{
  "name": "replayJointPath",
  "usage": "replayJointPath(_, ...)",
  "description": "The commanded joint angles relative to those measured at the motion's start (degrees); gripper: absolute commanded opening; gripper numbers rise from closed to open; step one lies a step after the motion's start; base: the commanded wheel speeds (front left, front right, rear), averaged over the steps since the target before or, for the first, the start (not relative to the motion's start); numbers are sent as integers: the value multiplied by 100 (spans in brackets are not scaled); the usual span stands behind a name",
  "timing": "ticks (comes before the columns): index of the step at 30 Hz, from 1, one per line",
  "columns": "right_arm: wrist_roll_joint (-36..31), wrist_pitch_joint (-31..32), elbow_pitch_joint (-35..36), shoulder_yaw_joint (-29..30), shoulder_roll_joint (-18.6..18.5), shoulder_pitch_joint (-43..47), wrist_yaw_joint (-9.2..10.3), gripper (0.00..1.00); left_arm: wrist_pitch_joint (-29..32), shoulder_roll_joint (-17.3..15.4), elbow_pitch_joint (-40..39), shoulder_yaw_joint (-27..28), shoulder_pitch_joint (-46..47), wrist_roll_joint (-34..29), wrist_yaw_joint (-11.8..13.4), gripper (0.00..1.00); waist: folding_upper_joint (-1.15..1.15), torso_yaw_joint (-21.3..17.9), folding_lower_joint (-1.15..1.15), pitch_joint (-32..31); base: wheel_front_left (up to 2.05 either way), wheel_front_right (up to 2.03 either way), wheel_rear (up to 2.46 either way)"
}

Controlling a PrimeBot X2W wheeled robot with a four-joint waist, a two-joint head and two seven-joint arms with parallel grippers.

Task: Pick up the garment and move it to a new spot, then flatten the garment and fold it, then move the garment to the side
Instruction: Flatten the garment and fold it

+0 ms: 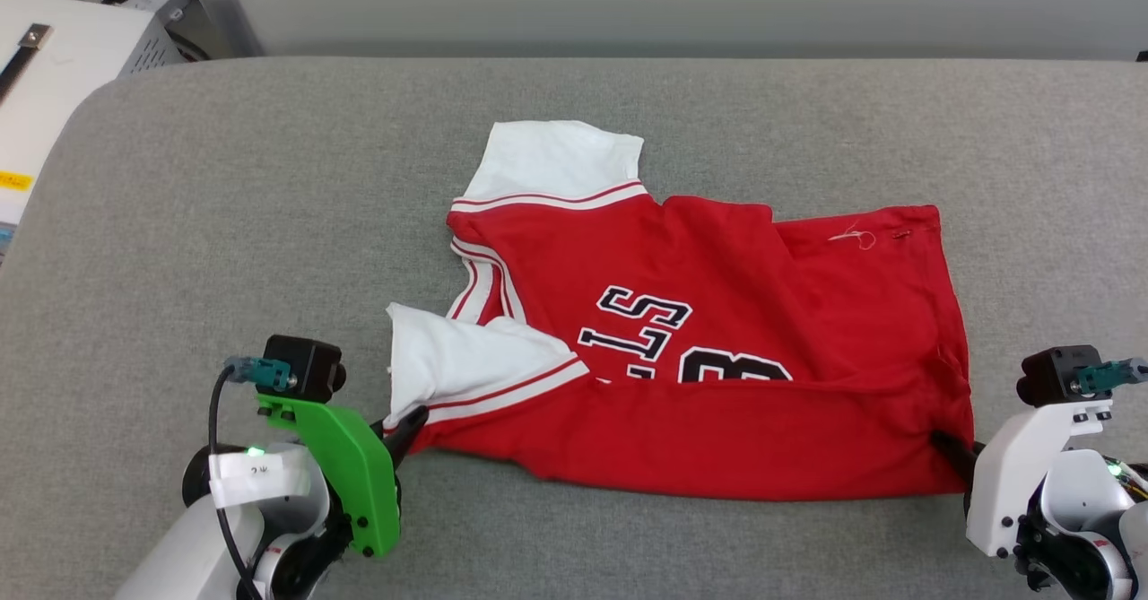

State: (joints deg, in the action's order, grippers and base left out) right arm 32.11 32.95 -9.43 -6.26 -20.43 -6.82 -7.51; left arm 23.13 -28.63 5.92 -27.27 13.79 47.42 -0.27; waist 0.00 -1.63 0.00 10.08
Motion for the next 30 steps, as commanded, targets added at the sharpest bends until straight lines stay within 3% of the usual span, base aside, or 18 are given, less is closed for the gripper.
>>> replayJointPath(1,-21,-19,102,-34,-34,8,2,0,-70,14,-23,46,-124,-31,14,0,0,-16,0,-257,0,0,0)
replayJointPath(9,-79,77,588,-88,-43,461,2,0,-96,-125,-261,137,-845,183,209,0,0,-13,0,-865,0,0,0)
replayJointPath(21,-118,295,1171,202,177,1544,2,0,13,-506,-1008,317,-2055,393,768,0,0,94,0,-1344,0,0,0)
replayJointPath(25,-178,294,1089,404,344,1840,2,0,47,-433,-971,235,-2208,456,795,0,0,113,0,-1351,0,0,0)
replayJointPath(30,-225,147,789,568,578,2046,2,0,-19,-185,-568,121,-2055,531,629,0,0,117,0,-1293,0,0,0)
